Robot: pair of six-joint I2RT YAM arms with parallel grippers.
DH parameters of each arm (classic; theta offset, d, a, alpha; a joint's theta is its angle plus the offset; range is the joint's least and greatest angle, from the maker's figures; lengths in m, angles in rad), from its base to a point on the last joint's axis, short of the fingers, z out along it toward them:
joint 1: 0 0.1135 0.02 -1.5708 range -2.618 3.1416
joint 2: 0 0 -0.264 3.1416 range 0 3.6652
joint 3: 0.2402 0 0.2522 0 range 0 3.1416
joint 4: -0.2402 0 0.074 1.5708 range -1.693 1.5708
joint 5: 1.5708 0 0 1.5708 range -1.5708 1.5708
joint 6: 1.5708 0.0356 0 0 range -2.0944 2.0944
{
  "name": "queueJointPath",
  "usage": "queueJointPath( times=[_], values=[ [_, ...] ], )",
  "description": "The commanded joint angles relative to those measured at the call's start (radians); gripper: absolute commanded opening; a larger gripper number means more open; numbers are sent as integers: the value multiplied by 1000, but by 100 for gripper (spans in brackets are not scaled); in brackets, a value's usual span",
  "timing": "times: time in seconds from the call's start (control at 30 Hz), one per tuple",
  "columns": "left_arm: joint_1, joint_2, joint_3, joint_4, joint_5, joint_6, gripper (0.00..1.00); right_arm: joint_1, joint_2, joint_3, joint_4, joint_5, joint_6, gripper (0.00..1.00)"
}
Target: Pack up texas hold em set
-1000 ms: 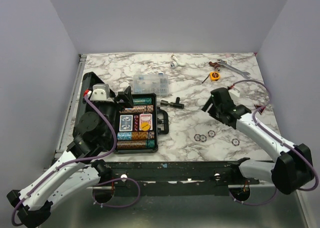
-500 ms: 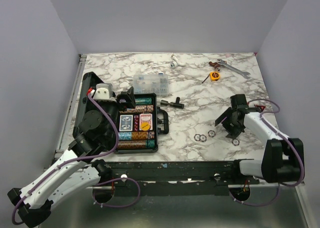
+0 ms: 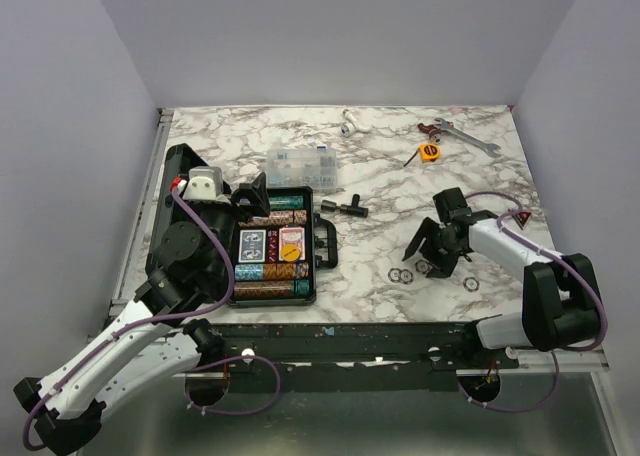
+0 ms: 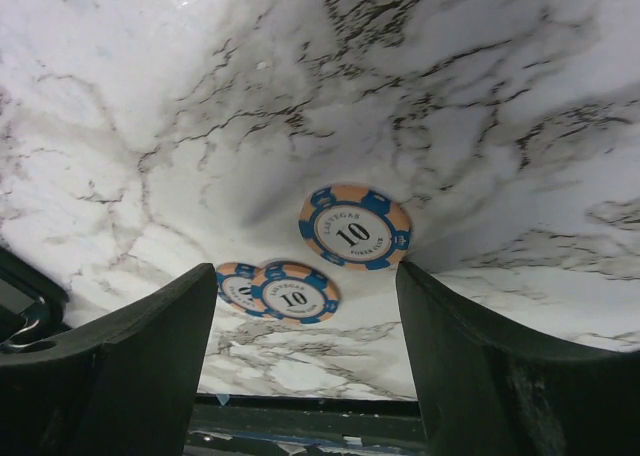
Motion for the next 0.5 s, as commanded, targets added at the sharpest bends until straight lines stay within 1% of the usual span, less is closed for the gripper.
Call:
queueJointPath(
  times=[0.0, 0.17, 0.4, 0.47],
  values=[
    [-5, 0, 20, -4, 14, -7, 98, 30, 0, -10, 55, -37, 73, 74],
    [-5, -4, 20, -2, 11, -5, 99, 60, -4, -37, 83, -57, 109, 72],
    [-5, 7, 18, 2, 13, -2, 98, 74, -41, -46, 23, -39, 88, 72],
    [-4, 9, 16, 2, 15, -2, 99, 75, -45, -57, 21, -56, 76, 72]
  ],
)
